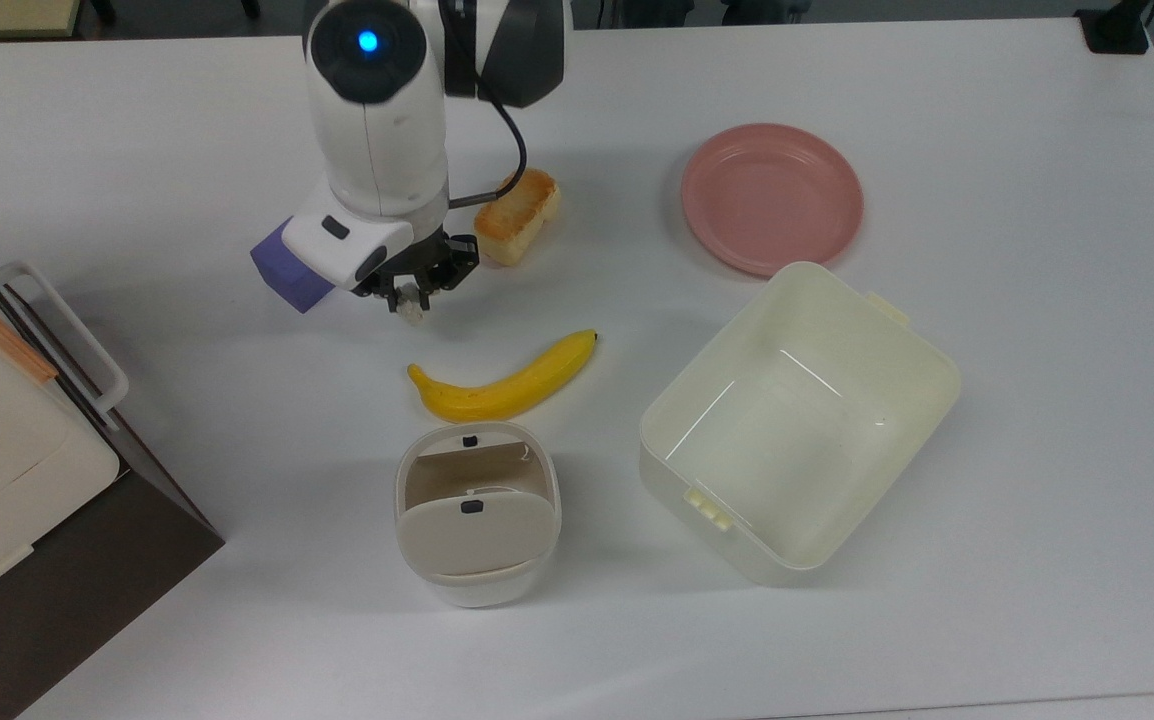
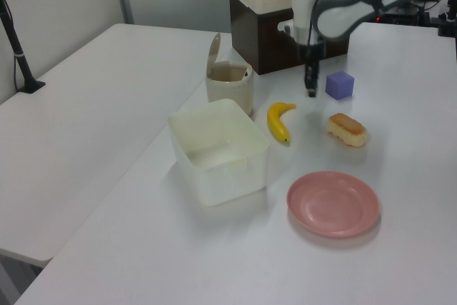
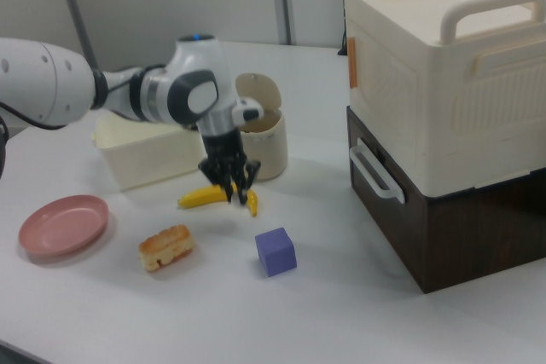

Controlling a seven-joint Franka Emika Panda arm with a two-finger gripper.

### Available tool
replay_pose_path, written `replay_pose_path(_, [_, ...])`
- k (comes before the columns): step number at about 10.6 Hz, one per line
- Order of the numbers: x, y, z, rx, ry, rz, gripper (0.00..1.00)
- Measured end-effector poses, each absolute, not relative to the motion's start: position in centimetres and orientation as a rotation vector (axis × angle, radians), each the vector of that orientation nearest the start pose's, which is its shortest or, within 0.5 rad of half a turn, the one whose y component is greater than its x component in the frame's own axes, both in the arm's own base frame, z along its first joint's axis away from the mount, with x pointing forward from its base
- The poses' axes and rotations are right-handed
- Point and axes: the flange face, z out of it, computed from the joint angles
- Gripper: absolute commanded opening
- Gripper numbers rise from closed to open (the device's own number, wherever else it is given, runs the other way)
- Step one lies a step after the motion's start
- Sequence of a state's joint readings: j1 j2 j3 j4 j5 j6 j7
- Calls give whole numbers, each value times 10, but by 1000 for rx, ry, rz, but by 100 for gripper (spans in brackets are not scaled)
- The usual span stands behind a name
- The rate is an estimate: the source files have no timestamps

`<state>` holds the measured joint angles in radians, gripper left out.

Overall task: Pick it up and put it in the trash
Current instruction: 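Lift the white piece and carry it over the cream trash bin, then open the gripper to drop the white piece into the bin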

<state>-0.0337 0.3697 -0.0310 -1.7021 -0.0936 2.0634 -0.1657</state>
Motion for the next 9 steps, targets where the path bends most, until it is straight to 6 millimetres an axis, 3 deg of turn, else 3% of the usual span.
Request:
replay_pose_path(3, [689,-33,450,-3138,-146,-429,3])
replay_pose_path(5, [708,-31,480,-3043,-5,-817,8])
replay_pose_path(6, [716,-28,480,-2991,53,-963,24])
replay_pose_path(7, [722,-21,474,-2957,69,-1037,93])
replay_pose_path(8, [728,-11,462,-2929,77,-1078,100])
replay_pose_path(9, [731,-1,451,-2916,84,-1082,100])
